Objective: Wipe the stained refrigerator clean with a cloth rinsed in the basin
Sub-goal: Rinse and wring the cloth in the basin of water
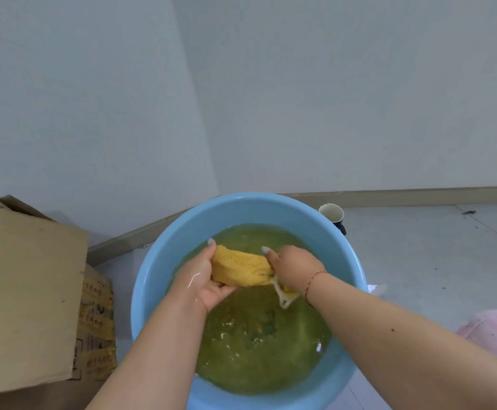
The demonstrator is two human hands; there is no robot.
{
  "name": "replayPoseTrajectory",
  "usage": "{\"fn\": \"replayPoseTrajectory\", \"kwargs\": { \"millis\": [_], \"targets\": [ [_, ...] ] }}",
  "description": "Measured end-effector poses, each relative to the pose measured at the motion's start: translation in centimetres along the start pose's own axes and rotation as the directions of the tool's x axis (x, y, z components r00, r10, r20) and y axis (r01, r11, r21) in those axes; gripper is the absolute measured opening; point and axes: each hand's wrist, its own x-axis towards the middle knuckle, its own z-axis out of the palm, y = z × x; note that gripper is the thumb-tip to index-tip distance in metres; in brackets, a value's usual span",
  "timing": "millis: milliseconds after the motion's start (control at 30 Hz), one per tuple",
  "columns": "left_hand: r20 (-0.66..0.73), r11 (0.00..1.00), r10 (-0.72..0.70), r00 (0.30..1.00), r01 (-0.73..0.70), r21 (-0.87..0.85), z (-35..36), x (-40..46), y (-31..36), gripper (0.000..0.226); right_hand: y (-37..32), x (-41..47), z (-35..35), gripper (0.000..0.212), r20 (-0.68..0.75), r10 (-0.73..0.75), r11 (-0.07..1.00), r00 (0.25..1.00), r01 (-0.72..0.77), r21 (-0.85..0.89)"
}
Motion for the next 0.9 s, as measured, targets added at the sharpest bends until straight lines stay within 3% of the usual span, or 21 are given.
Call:
{"fn": "replayPoseTrajectory", "kwargs": {
  "millis": [67, 133, 200, 233, 267, 300, 367, 433, 500, 600, 667, 733, 800, 833, 900],
  "targets": [
    [-0.045, 0.978, 0.046, 0.998, -0.036, 0.204, -0.9, 0.0, 0.1, 0.021, 1.2, 0.0, 1.1, 0.076, 0.123, 0.095, 0.994, 0.988, -0.101, 0.041],
    [-0.104, 0.792, 0.164, 0.981, -0.069, 0.606, -2.2, 0.5, 0.4, 0.031, 1.5, -0.6, 1.9, 0.089, 0.293, 0.116, 0.992, 0.949, -0.123, 0.006],
    [-0.081, 0.349, 0.325, 0.942, -0.040, 0.936, -3.0, 1.2, 0.6, 0.045, 1.3, -0.9, 2.4, 0.078, 0.381, 0.071, 0.984, 0.922, -0.001, -0.180],
    [0.007, 0.119, 0.387, 0.922, -0.058, 0.991, -3.0, 1.3, 0.5, 0.050, 0.9, -0.9, 2.4, 0.064, 0.396, 0.041, 0.960, 0.917, 0.073, -0.269],
    [0.131, -0.027, 0.397, 0.909, -0.131, 0.991, -2.9, 1.2, 0.4, 0.056, 0.5, -0.6, 2.3, 0.050, 0.404, 0.014, 0.926, 0.915, 0.140, -0.350],
    [0.265, -0.099, 0.342, 0.901, -0.246, 0.964, -2.8, 1.3, 0.1, 0.063, -0.3, -0.7, 1.7, 0.040, 0.407, -0.022, 0.888, 0.913, 0.205, -0.411],
    [0.455, -0.035, 0.130, 0.881, -0.455, 0.890, -2.1, 0.8, -0.5, 0.075, -1.9, -1.2, -0.3, 0.025, 0.350, -0.150, 0.838, 0.925, 0.307, -0.451],
    [0.557, 0.160, 0.020, 0.830, -0.553, 0.818, -1.6, 0.3, -1.0, 0.057, -3.6, -2.7, -3.4, 0.017, 0.228, -0.343, 0.826, 0.911, 0.408, -0.389],
    [0.573, 0.336, 0.080, 0.816, -0.563, 0.755, -1.4, 0.2, -1.2, 0.026, -5.0, -4.6, -7.0, 0.014, 0.100, -0.475, 0.834, 0.874, 0.484, -0.266],
    [0.551, 0.509, 0.183, 0.814, -0.558, 0.655, -1.2, 0.1, -1.1, 0.031, -4.9, -5.5, -11.2, 0.022, -0.101, -0.510, 0.857, 0.854, 0.515, 0.028],
    [0.503, 0.603, 0.263, 0.824, -0.547, 0.581, -1.0, 0.1, -0.9, 0.036, -3.4, -4.7, -12.2, 0.019, -0.233, -0.409, 0.812, 0.882, 0.468, 0.349],
    [0.466, 0.755, 0.313, 0.828, -0.515, 0.407, -0.5, 0.2, -0.5, 0.030, -1.5, -3.4, -11.7, 0.021, -0.269, -0.239, 0.634, 0.933, 0.359, 0.685],
    [0.455, 0.860, 0.326, 0.829, -0.460, 0.222, 0.1, 0.0, -0.3, 0.029, -0.4, -2.7, -9.4, 0.023, -0.171, -0.138, 0.360, 0.976, 0.210, 0.909],
    [0.463, 0.891, 0.321, 0.827, -0.429, 0.149, 0.4, -0.1, -0.4, 0.030, -0.2, -2.6, -7.9, 0.023, -0.106, -0.116, 0.241, 0.988, 0.132, 0.961],
    [0.522, 0.950, 0.272, 0.808, -0.313, -0.010, 1.0, -0.5, -0.3, 0.035, -0.5, -2.7, -4.7, 0.023, 0.023, -0.087, 0.115, 0.996, -0.013, 0.993]
  ]
}}
